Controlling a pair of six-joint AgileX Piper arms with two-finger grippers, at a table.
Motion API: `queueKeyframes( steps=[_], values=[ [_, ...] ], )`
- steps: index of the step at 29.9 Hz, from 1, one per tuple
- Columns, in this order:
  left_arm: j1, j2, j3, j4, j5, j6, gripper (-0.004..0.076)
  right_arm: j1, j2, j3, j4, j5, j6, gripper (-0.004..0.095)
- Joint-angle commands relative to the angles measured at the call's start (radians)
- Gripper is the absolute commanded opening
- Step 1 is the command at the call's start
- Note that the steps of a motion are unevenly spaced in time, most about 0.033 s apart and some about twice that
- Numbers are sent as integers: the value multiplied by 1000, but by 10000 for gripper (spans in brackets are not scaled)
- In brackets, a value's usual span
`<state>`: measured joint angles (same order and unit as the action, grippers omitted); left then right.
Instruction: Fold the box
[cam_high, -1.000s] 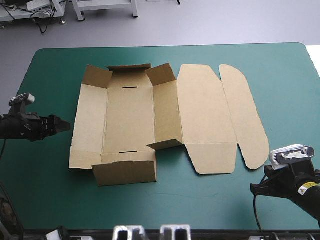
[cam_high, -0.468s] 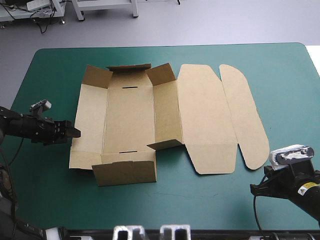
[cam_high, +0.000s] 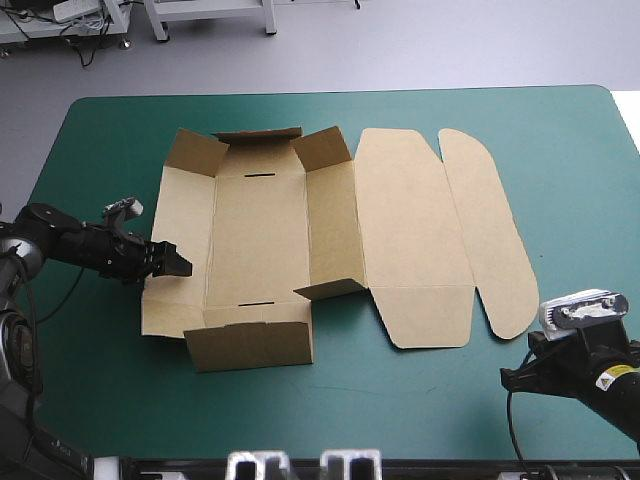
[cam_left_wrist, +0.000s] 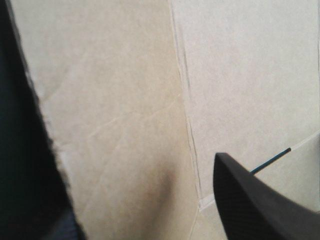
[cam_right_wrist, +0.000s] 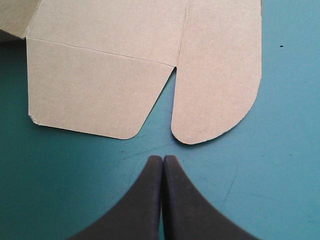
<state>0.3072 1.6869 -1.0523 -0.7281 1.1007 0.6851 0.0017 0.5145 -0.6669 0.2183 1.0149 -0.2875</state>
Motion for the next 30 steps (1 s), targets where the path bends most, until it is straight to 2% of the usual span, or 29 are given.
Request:
queueKeyframes(
  steps=[1, 3, 5, 12, 16, 24, 30],
  values=[
    [-8, -34, -28, -44, 14, 2, 283, 2, 11, -33, 19, -45, -5, -20],
    [-8, -34, -28, -40, 26, 4, 100, 2, 11, -33, 19, -45, -5, -20],
    [-8, -34, -28, -40, 42, 27, -7, 2, 11, -33, 19, -45, -5, -20],
    [-14, -36, -28, -143, 158, 207, -4, 2, 11, -33, 19, -47, -5, -20],
    [-14, -44, -30, -215, 178, 288, -8, 2, 11, -33, 19, -45, -5, -20],
    [-18, -54, -91, -238, 195, 255, -9, 2, 11, -33, 19, -48, -5, -20],
    [-101, -100, -255, -209, 195, 214, -9, 2, 11, -33, 19, -50, -5, -20]
  ],
)
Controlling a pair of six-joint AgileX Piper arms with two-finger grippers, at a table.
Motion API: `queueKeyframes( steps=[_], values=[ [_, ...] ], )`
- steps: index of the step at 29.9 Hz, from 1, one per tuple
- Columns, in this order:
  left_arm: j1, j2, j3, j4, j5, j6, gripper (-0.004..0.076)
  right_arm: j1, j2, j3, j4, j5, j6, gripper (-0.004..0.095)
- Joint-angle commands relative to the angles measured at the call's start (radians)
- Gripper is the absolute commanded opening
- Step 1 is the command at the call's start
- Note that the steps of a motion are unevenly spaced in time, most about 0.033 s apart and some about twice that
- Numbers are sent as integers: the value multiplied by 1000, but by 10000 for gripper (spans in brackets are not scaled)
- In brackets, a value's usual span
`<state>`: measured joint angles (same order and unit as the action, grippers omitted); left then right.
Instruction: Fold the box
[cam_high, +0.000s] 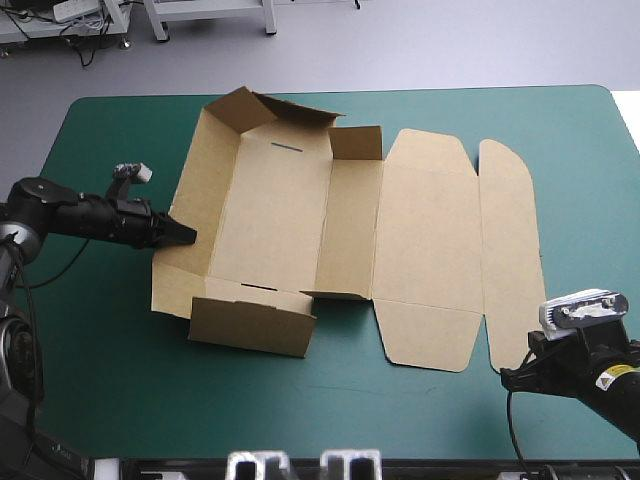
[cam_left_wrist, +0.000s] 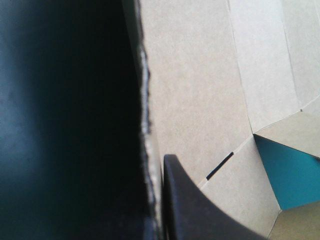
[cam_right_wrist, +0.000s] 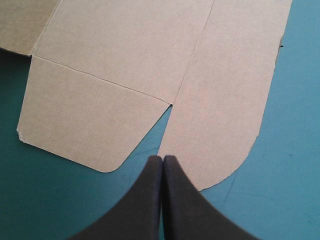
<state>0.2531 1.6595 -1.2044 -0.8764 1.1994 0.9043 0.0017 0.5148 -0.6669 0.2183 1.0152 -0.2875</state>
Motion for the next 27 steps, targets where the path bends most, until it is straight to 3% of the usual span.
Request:
queueKeyframes(
  steps=[1, 7, 14, 27],
  values=[
    [-66, -77, -134, -51, 96, -14, -9, 2, 11, -33, 19, -51, -5, -20],
    [-239, -79, -384, 118, 89, -119, -9, 2, 11, -33, 19, -56, -7, -20],
    [-442, -79, -603, 367, 31, -131, -9, 2, 11, -33, 19, -71, -7, -20],
    [-698, -79, -625, 663, -145, -83, -9, 2, 11, -33, 19, -218, 10, -20]
  ],
)
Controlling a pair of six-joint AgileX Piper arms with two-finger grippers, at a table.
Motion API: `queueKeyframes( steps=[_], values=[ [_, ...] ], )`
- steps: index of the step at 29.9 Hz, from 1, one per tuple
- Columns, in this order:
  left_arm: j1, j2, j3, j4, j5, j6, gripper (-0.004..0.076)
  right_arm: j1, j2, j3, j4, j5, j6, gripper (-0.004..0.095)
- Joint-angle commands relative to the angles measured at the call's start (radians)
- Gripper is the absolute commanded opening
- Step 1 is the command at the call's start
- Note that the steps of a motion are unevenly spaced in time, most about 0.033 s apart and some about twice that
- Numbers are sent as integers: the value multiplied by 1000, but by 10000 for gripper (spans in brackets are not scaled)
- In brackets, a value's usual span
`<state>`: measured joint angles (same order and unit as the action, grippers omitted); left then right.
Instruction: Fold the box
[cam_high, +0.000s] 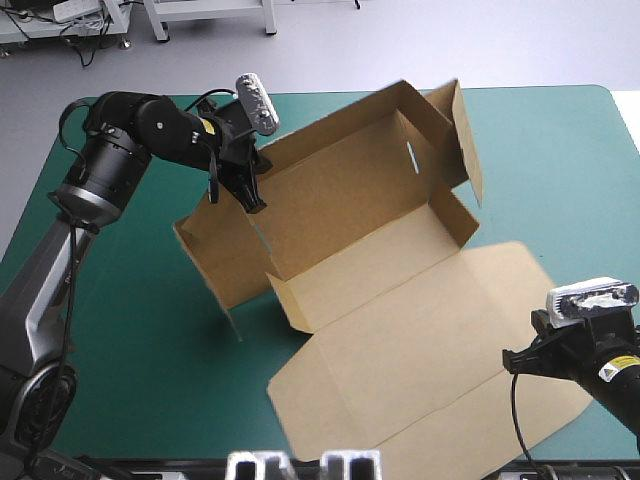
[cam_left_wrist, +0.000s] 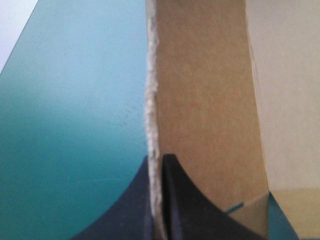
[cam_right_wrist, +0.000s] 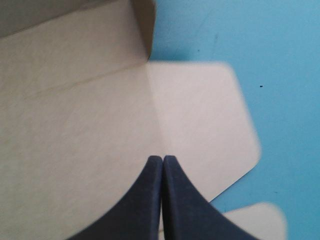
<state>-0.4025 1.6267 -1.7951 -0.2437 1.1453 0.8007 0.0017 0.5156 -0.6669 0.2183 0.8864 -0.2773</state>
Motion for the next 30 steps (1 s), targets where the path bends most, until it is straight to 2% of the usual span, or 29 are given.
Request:
queueKeyframes(
  steps=[1, 4, 8, 17, 23, 27, 30],
  values=[
    [-56, -46, -34, 39, -109, 21, -9, 2, 10, -33, 19, -102, 0, -20],
    [-94, -46, -34, 50, -181, 21, -9, 2, 10, -34, 19, -150, 0, -20],
    [-132, -46, -34, 50, -253, 100, -9, 2, 23, -64, 19, -192, 8, -20],
    [-150, -46, -22, 84, -182, 236, -9, 2, 152, -260, 4, -156, 33, -20],
    [-150, -53, 68, 21, -182, 380, -10, 2, 250, -340, 4, -153, 29, -20],
    [-150, -82, 146, -43, -243, 485, -10, 2, 313, -387, 3, -153, -12, -20],
    [-150, -110, 198, -46, -349, 534, -10, 2, 368, -434, -3, -161, -19, -20]
  ],
)
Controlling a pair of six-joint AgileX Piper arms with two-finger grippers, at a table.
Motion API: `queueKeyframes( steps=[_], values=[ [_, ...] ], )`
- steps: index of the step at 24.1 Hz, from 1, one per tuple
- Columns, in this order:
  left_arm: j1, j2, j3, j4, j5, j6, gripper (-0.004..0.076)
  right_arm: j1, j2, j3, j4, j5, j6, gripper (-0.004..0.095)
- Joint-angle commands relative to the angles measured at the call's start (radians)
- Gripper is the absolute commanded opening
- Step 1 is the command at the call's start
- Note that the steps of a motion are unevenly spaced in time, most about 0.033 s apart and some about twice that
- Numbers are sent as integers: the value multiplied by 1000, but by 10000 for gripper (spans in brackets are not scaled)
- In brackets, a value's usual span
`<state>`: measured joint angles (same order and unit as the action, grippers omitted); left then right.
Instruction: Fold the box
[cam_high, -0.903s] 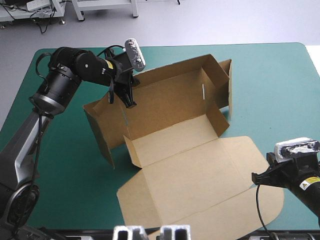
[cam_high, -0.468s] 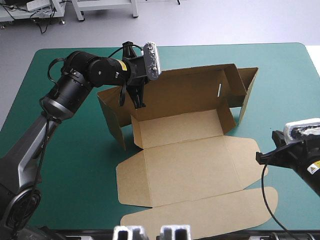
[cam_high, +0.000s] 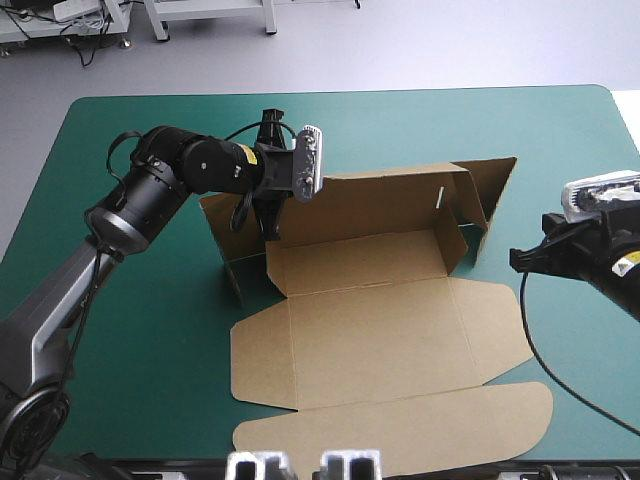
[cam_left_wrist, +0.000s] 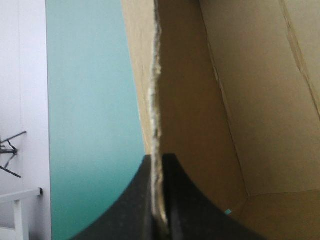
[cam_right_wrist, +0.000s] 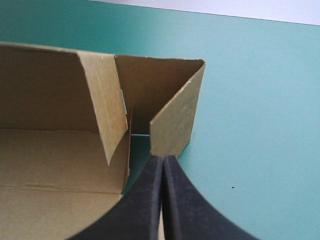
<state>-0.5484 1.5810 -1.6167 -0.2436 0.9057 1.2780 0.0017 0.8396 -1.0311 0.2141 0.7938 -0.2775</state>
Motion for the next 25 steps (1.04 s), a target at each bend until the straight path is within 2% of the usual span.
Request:
queueKeyframes(
  steps=[1, 9, 14, 15, 17, 21, 25],
  values=[
    [-5, -71, 33, -46, -148, 74, -10, 2, 68, -92, -4, -70, -19, -20],
    [-5, -89, 157, -31, -383, 142, -9, 2, 333, -367, -18, -24, -2, -20],
    [-5, -91, 242, -31, -540, 142, -10, 2, 547, -605, -18, 127, 3, -20],
    [-5, -91, 267, -31, -590, 142, -10, 2, 637, -705, -12, 209, 7, -20],
    [-5, -101, 289, -40, -631, 142, -10, 2, 764, -833, 28, 301, 15, -20],
    [-5, -131, 289, -51, -619, 147, -9, 2, 933, -1022, 63, 344, 49, -20],
    [-5, -147, 289, -66, -602, 147, -9, 0, 1033, -1067, 59, 356, 77, -20]
  ],
)
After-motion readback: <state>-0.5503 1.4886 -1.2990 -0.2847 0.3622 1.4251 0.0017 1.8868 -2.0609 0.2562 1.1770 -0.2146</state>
